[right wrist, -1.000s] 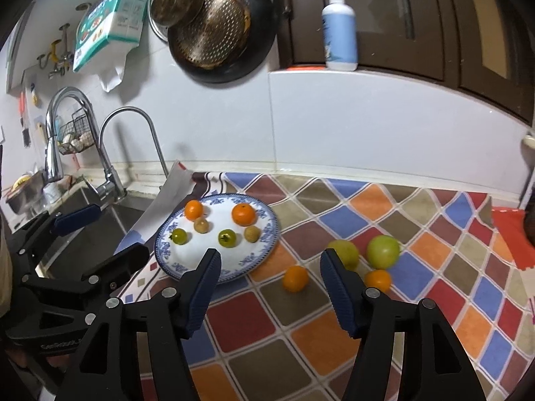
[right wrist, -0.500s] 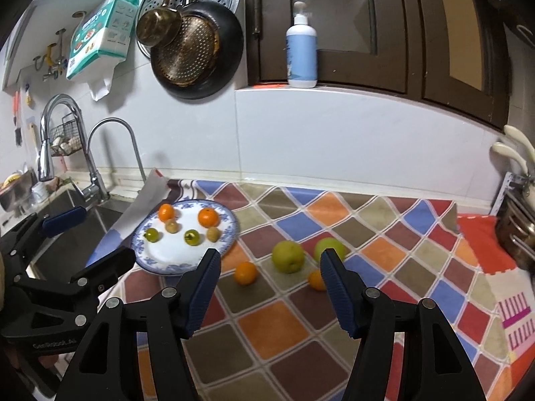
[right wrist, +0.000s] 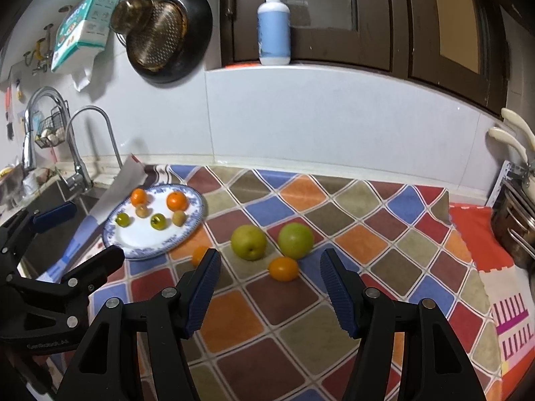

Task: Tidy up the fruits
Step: 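Move both tools back toward the two oranges on the tablecloth, then grasp an orange with the left tool while the right tool grasps the other orange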

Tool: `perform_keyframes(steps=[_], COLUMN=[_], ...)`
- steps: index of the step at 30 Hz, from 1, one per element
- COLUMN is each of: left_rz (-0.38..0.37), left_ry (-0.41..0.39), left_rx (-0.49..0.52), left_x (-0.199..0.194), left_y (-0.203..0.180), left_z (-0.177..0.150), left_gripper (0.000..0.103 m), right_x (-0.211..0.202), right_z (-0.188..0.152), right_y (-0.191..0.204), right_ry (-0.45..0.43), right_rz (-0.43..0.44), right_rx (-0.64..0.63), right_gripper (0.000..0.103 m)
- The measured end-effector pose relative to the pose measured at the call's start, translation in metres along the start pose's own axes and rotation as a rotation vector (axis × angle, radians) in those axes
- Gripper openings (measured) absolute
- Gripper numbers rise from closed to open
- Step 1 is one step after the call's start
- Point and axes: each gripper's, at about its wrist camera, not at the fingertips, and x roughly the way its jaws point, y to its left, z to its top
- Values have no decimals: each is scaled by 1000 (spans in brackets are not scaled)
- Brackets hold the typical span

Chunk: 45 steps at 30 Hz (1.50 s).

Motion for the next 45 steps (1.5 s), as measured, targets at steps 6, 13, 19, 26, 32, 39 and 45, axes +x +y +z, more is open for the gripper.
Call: perform_keyframes(steps=[6,13,19,26,32,39,45], left_rz=[-18,-47,-80,-121,-142,-175,-199], left_ry=[39,90,129,197,240,267,286], left_rx=[30,49,56,28,21,10,-2], left_x=[27,58,84,115,133,144,149], left_y=[-6,-8,-12,-15,-17,-18,-19], left_z=[-4,-9,-12,-17,-21,-21,-21], left_gripper=[94,88,83,74,66,53,32], right_x=[29,62,87,112,127,140,142], right_z=[-5,-10,-14,-17,-17,-18,-19], right_y=[-11,-17,-22,-27,-28,-28,-27], right_ry=[56,116,162,211,228,246,254], right_rz=[12,27,38,63,75,93,94], right_rx=[1,5,9,29,26,33,36], right_gripper=[62,62,62,57,53,48,41])
